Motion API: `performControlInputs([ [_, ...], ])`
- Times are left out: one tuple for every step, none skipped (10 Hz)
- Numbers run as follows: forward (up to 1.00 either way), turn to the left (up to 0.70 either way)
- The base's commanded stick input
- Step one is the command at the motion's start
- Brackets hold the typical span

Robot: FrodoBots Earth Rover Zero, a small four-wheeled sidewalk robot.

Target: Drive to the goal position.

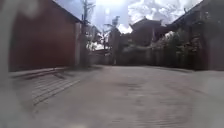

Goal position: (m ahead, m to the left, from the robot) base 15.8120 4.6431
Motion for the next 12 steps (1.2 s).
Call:
performControlInputs([
  [1.0, 0.0],
  [1.0, 0.0],
  [1.0, 0.0],
  [1.0, -0.02],
  [1.0, -0.33],
  [1.0, -0.38],
  [1.0, -0.13],
  [1.0, 0.0],
  [1.0, 0.0],
  [1.0, 0.0],
  [1.0, 0.0],
  [1.0, 0.0],
])
